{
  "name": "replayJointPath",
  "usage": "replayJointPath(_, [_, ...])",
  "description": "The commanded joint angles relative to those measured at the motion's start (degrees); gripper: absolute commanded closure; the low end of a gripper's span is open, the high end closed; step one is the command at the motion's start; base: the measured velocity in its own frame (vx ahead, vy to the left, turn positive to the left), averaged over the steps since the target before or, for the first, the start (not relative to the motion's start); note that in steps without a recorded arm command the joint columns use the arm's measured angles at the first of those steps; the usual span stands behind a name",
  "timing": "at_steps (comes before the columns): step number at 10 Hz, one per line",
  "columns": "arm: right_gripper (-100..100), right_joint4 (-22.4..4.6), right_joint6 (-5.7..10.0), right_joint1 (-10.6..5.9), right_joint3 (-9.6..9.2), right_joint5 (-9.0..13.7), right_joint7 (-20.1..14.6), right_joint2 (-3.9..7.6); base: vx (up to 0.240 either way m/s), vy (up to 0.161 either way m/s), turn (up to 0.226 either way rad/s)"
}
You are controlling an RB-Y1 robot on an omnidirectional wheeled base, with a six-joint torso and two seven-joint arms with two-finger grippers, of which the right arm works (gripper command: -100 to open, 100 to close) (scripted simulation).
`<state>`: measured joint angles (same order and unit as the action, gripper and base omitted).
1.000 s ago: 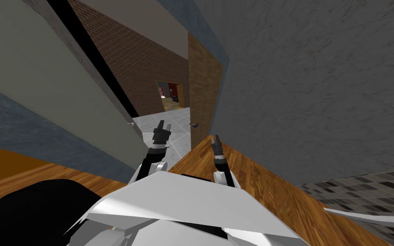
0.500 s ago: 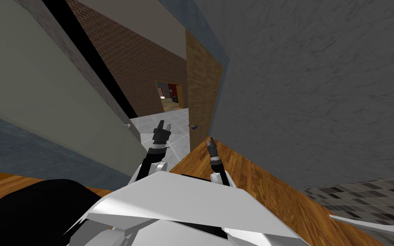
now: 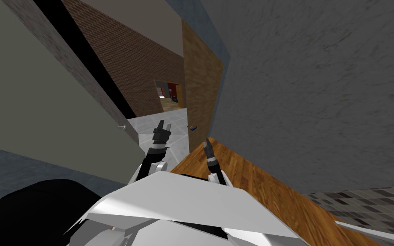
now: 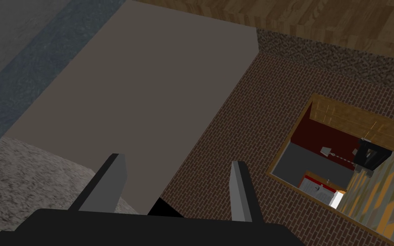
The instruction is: Push the door open
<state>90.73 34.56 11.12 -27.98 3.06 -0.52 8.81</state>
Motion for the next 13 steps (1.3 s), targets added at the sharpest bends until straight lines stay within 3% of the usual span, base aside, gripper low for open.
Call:
replayJointPath(1, [-100,-2.57,0.69,-1.01,-2.15,0.09,-0.46,0.27,0.142,-0.010,-0.005])
replayJointPath(6, [-100,-7.67,2.02,-3.18,-6.01,0.33,-1.38,0.86,0.115,-0.019,-0.004])
replayJointPath(13, [-100,-17.37,4.55,-7.32,-13.35,0.78,-3.15,1.91,0.139,-0.028,-0.003])
